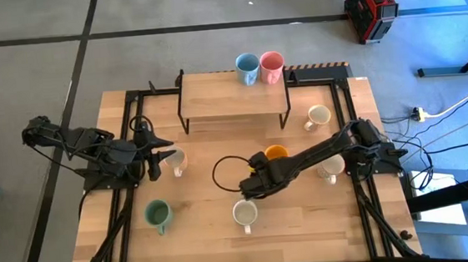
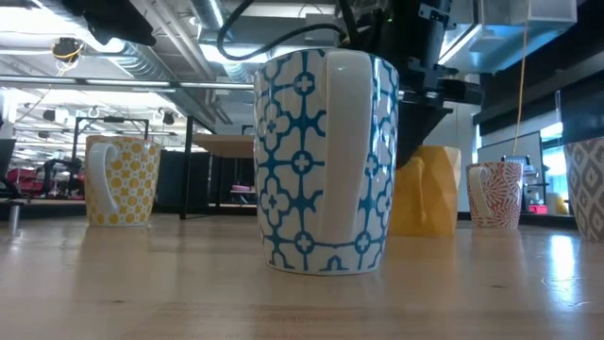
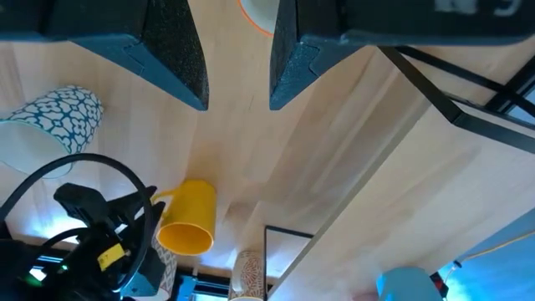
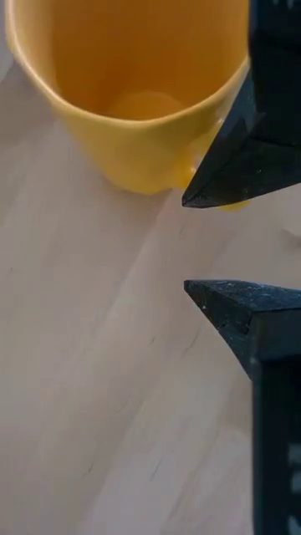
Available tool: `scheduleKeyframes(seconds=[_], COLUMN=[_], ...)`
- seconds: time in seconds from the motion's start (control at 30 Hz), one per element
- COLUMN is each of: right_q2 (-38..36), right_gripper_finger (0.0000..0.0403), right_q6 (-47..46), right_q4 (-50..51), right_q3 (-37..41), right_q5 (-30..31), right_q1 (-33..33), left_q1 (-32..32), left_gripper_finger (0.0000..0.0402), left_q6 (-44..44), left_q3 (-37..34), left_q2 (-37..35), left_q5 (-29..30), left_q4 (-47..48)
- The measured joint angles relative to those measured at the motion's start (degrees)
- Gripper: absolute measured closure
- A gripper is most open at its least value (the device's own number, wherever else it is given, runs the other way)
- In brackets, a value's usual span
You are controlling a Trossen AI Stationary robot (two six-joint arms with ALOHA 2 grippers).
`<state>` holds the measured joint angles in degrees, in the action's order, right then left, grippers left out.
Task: Place coffee mugs
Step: Put the yellow mug on the shelf
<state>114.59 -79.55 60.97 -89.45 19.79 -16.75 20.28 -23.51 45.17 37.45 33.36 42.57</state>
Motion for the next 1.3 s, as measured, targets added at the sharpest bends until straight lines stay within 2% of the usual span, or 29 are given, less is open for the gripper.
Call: scheduleKeyframes(seconds=[0.13, 0.43, 0.67, 0.8, 0.9, 1.03, 1.13, 1.3], right_q2=[0.0, -0.6, -6.6, -9.1, -10.9, -14.8, -16.6, -17.0], right_gripper_finger=[0.0259, 0.0259, 0.0259, 0.0259, 0.0259, 0.0259, 0.0259, 0.0250], right_q6=[0.2, 0.6, 0.8, -1.8, -7.6, -19.3, -26.9, -31.1], right_q4=[3.0, 10.1, 10.1, 11.6, 10.9, 6.5, 2.2, -1.2], right_q3=[0.0, 0.0, -1.3, -0.8, 2.8, 10.4, 16.4, 21.8], right_q5=[-3.6, -7.7, 0.7, 3.6, 6.6, 15.8, 18.8, 22.1], right_q1=[-0.7, -3.3, -11.0, -15.6, -18.8, -23.6, -26.4, -28.3], left_q1=[0.0, 0.0, 0.0, 0.0, 0.0, 0.0, 0.0, 0.0], left_gripper_finger=[0.0279, 0.0279, 0.0279, 0.0279, 0.0279, 0.0279, 0.0279, 0.0279], left_q6=[0.0, 0.0, 0.0, 0.1, 0.1, 0.1, 0.1, 0.1], left_q3=[0.0, 0.0, 0.0, 0.0, 0.0, 0.0, 0.0, 0.0], left_q2=[0.0, 0.0, 0.0, 0.0, 0.0, 0.0, 0.0, 0.0], left_q5=[0.0, 0.0, 0.0, 0.0, 0.0, 0.0, 0.0, 0.0], left_q4=[0.0, 0.0, 0.3, 0.3, 0.3, 0.3, 0.3, 0.3])
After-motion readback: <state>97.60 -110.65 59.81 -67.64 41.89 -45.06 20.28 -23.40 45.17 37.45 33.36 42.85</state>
